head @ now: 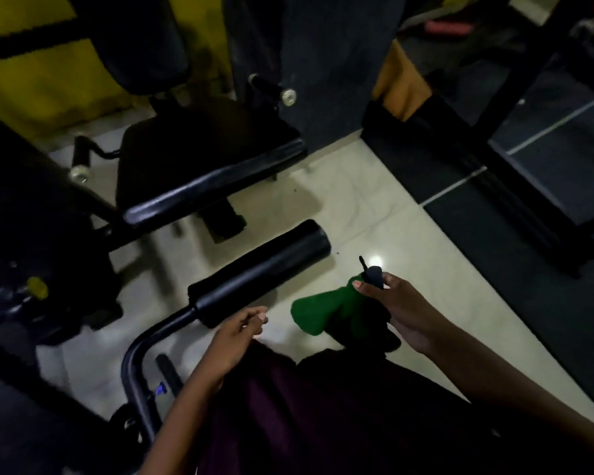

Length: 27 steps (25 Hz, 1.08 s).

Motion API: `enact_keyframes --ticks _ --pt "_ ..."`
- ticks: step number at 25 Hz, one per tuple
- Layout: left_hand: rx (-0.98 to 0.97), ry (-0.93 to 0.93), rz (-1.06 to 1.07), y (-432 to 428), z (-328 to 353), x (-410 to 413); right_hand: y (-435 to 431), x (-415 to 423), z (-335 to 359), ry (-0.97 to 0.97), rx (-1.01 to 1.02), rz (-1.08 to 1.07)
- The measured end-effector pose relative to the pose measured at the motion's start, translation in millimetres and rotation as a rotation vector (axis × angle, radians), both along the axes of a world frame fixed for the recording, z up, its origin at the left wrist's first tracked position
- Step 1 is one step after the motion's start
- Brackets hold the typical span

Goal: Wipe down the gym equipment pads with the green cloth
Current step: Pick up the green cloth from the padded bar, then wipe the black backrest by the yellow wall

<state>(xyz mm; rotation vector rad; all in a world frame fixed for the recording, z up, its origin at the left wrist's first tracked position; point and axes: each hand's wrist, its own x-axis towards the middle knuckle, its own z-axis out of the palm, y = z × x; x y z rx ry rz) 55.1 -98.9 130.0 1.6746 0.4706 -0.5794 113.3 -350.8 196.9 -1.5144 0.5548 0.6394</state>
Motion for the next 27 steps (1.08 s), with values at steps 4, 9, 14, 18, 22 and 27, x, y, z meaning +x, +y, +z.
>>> enact_keyframes --ticks 4,9,14,18,22,27 --pt "0.0 -0.096 -0.251 -74 16 76 -74 17 19 -0.043 0.063 -0.124" --pt "0.126 -0.223 -0.335 -185 32 185 -190 59 32 -0.142 0.095 -0.296" --pt "0.258 -0.239 -0.397 -256 36 251 -278 117 19 -0.127 -0.119 -0.36" --pt "0.457 -0.216 -0.458 -253 16 306 -319 198 0 -0.059 -0.225 -0.23" --pt "0.504 -0.139 -0.325 -220 2 378 -316 309 -32 -0.012 -0.204 -0.103" --pt "0.461 -0.045 0.038 -162 16 465 -221 467 11 -0.016 0.037 0.172"
